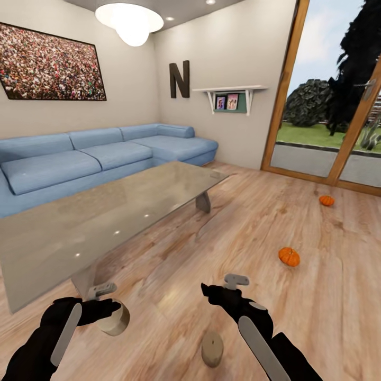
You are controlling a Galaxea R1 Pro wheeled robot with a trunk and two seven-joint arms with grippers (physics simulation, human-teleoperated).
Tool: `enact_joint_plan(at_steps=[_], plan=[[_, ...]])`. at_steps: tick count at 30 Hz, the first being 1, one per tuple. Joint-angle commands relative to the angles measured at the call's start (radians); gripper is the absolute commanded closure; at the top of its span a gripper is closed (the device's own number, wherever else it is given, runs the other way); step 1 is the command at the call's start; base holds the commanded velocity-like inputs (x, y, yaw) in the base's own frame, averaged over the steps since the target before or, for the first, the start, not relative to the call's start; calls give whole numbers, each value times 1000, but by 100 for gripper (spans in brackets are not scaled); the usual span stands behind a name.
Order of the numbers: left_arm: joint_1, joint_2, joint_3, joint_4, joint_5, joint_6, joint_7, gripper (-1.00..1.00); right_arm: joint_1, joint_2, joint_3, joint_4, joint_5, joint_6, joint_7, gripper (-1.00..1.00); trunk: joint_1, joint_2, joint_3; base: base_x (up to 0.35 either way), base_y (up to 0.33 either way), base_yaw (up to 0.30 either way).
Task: Place each of the two pumpkins and all three candles from the living room inside a cabinet in the living room (use any cabinet), then make sure every cabinet is closed, and position the cauldron so it is next to a table in the living room.
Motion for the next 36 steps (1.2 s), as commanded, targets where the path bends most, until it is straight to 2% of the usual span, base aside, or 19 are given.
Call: enact_joint_plan(at_steps=[1, 13, 15, 19, 22, 27, 32, 36], plan=[[-1, 0, 1, -1, -1, 5, -3, 100, -1, -1, 2, -1, -9, 0, -10, -100, 0, 0, -1, 209, -22, 11], [1, 0, 7, -14, 6, 6, -10, 100, -1, -1, 3, 2, -10, -1, -10, -100, 0, 0, -1, 81, 3, 2], [1, 0, 8, -17, 10, 7, -12, 100, -1, -1, 4, 41, -10, -2, -10, -100, 1, -1, -5, 1, 0, 0], [3, 3, 8, -43, 65, 10, -12, 100, -2, 2, 2, 198, -8, -2, -8, -100, 2, -2, -20, 0, 0, 0], [5, 4, 6, -88, 112, 11, -12, 100, -5, 15, 1, 251, -5, 2, -8, -100, 4, -2, -32, 0, 0, 0], [8, 7, 6, -129, 142, 12, -12, 100, -6, 36, 1, 274, -6, 7, -6, -100, 6, -3, -51, 0, 0, 0], [10, 8, 6, -134, 173, 15, -12, 100, -6, 40, 1, 276, -6, 8, -3, -100, 8, -5, -71, 0, 0, 0], [10, 9, 6, -134, 182, 16, -12, 100, -6, 40, 1, 277, -7, 8, 1, -100, 10, -6, -86, 0, 0, 0]])
